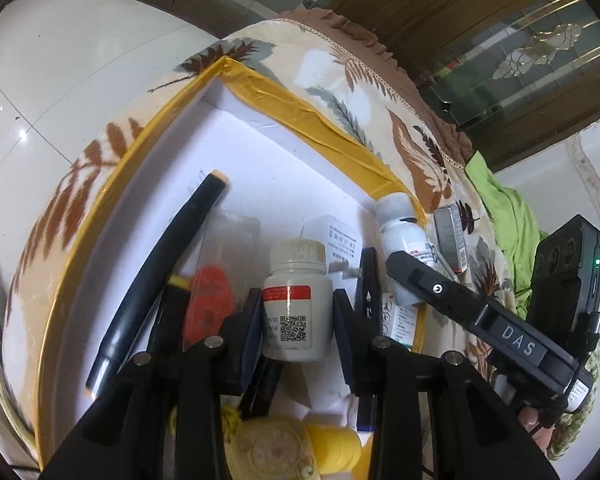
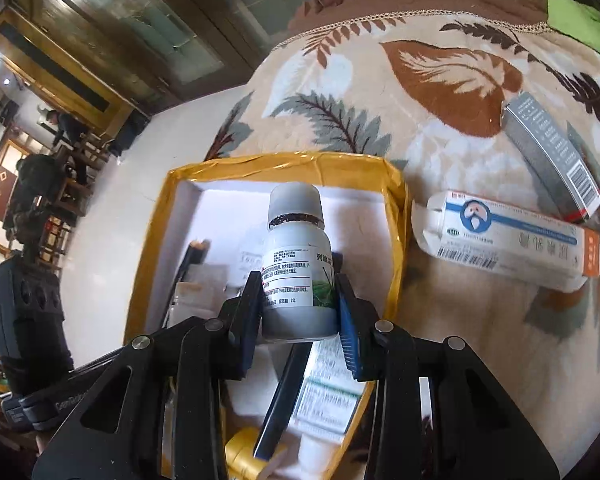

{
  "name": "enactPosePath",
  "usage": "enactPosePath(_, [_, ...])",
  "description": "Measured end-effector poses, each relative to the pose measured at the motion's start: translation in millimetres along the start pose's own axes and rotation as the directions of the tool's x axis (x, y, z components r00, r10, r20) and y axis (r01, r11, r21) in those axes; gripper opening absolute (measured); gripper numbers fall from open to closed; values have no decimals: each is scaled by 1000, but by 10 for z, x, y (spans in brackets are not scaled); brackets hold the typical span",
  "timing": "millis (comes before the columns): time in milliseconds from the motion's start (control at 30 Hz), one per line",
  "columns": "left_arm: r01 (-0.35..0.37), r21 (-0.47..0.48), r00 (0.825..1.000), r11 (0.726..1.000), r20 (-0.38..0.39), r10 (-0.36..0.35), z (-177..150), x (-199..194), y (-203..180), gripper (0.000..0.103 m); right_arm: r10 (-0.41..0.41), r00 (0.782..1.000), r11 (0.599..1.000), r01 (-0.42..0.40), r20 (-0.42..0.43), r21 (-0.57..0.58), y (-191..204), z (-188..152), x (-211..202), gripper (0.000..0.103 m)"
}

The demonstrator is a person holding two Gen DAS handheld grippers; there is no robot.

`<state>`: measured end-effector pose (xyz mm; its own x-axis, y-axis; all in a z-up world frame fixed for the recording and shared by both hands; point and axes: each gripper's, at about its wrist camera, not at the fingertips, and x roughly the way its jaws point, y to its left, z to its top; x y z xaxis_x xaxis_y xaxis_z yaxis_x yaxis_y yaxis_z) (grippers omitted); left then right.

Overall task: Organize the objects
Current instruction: 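Carry both bottles down into the white tray and open both tools, then lift both tools out of the tray and move over the two boxes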

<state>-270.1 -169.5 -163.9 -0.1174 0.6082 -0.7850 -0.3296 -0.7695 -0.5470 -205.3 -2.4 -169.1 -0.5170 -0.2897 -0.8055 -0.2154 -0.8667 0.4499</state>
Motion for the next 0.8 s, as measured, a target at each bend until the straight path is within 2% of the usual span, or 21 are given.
enactPosePath(200, [-40,-2,999,999,13,40,182,102,13,34,-28,1000,999,28,-5,-15,22,66,115,34])
enactPosePath(400, [29,-38,999,999,17,-28,172,80,116,36,-46,999,999,46,-13,-12,43,66,177,35])
enactPosePath(433, [57,-60,998,997,20,-56,165,64,148,39,-42,999,999,42,-11,-3,34,59,174,35])
enactPosePath(500, [127,-105,991,986,57,-121,132,-6,203,65,-22,1000,999,22,-11,24,11,49,162,35])
enactPosePath(567, [134,-123,987,983,107,-121,73,-121,202,79,3,1000,999,-3,-15,38,4,32,130,36])
enactPosePath(633, [124,-114,984,986,145,-107,-14,-247,185,79,12,1000,999,-12,-9,37,25,12,73,40])
enactPosePath(700, [153,-110,977,982,169,-133,-150,-358,175,79,43,999,999,-44,18,31,67,-27,-70,47])
enactPosePath(800, [191,-122,965,974,205,-163,-473,-481,142,79,85,995,996,-85,49,6,117,-95,-242,48])
